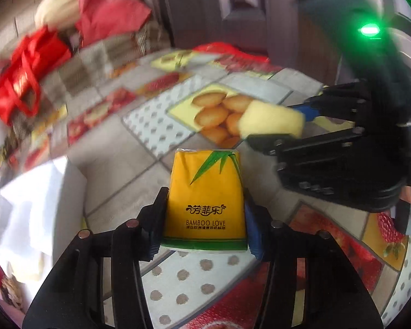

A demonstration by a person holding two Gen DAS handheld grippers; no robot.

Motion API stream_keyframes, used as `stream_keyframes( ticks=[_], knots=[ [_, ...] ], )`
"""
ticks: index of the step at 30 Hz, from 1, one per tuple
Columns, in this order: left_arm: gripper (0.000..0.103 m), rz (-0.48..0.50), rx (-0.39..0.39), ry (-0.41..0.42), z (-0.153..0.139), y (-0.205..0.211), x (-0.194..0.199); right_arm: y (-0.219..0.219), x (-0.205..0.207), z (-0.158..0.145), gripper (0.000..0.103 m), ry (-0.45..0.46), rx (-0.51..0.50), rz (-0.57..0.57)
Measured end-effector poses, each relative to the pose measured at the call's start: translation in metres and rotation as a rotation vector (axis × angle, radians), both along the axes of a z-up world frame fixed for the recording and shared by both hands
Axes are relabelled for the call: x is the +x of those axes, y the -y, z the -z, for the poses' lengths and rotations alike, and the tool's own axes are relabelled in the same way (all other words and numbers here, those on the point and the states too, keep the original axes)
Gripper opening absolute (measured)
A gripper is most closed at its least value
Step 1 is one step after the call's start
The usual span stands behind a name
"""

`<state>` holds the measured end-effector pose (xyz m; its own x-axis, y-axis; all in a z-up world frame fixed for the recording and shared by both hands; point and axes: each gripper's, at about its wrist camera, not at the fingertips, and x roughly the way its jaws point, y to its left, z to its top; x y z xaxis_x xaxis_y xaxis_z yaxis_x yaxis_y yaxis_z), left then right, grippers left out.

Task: Organize soft objects
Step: 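Grasp yellow tissue pack with left tool while right tool grasps yellow sponge, then carry tissue pack with left tool while right tool carries sponge to tray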

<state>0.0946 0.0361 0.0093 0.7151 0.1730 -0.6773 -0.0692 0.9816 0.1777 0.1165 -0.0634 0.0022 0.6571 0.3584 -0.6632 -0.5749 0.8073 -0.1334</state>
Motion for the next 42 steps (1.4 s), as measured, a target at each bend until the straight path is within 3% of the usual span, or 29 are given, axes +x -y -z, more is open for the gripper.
stream_keyframes(
  ticks=[4,10,15,26,42],
  knots=[
    [0.049,-0.001,0.067,0.105,-0.01,0.012,-0.019,0.003,-0.009,-0.007,0.042,0.079,0.017,0.007],
    [0.049,-0.06,0.017,0.244,-0.027,0.008,-0.054,0.04,-0.028,-0.028,0.042,0.231,0.212,0.099],
    [0.049,-0.062,-0.014,0.298,-0.034,0.006,-0.08,0.058,-0.052,-0.039,0.042,0.349,0.31,0.154],
    [0.049,-0.094,-0.064,0.368,-0.039,-0.001,-0.138,0.041,-0.099,-0.042,0.042,0.368,0.378,0.077],
    [0.05,-0.135,-0.103,0.373,-0.039,-0.016,-0.157,0.0,-0.135,-0.04,0.042,0.347,0.366,-0.056]
  ],
)
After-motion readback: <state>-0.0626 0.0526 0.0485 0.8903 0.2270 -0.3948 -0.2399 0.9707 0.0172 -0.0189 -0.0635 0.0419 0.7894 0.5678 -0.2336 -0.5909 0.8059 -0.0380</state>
